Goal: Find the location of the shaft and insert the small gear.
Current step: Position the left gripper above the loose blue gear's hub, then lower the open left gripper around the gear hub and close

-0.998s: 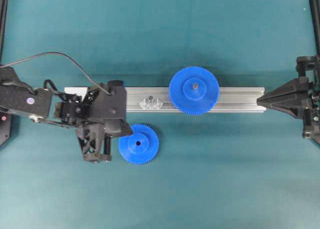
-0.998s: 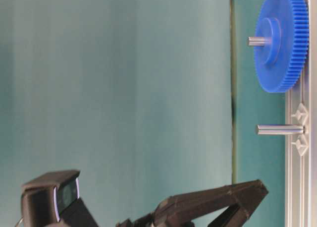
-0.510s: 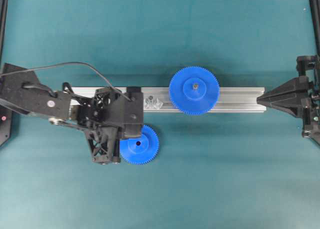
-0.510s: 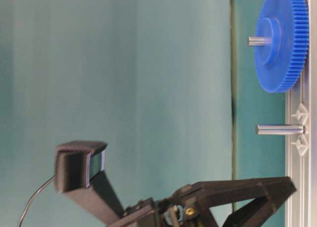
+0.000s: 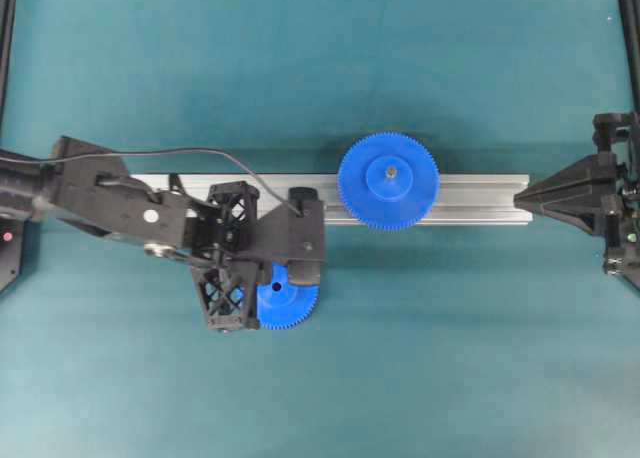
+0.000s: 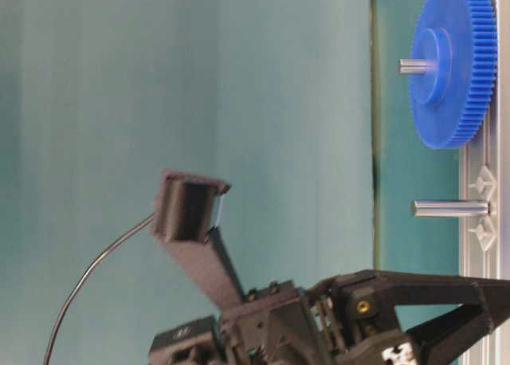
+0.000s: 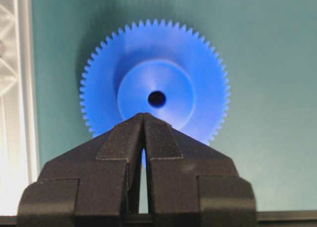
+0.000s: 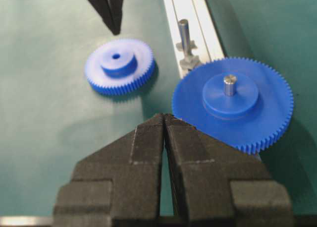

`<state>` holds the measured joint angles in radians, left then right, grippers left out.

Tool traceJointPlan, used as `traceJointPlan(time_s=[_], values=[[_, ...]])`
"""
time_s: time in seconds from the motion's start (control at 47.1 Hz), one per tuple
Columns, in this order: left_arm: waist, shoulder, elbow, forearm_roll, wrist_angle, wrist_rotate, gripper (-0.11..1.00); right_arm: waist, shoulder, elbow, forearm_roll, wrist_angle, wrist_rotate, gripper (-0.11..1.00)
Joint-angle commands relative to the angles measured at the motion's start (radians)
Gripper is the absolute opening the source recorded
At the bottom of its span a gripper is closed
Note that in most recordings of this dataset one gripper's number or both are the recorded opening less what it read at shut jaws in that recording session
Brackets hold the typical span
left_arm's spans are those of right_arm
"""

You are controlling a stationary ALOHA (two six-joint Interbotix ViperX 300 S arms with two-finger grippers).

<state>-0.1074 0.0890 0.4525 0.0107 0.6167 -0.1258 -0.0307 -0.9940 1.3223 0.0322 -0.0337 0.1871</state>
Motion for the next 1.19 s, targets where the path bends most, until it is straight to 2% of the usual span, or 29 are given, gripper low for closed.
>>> traceJointPlan(time_s=[0.0, 0.743, 1.168], values=[[-0.005, -0.003, -0.038, 0.002, 0.017, 0.002, 0.01, -0.002, 0.005, -0.008, 0.000, -0.003, 0.009, 0.05], [-0.029, 0.063, -0.124, 0.005, 0.083, 0.002, 0.01, -0.003, 0.005, -0.003, 0.000, -0.005, 0.011, 0.05], [-0.031, 0.066, -0.137, 0.003, 0.110, 0.055, 0.04, -0.003, -0.015, 0.005, 0.002, 0.000, 0.011, 0.05]])
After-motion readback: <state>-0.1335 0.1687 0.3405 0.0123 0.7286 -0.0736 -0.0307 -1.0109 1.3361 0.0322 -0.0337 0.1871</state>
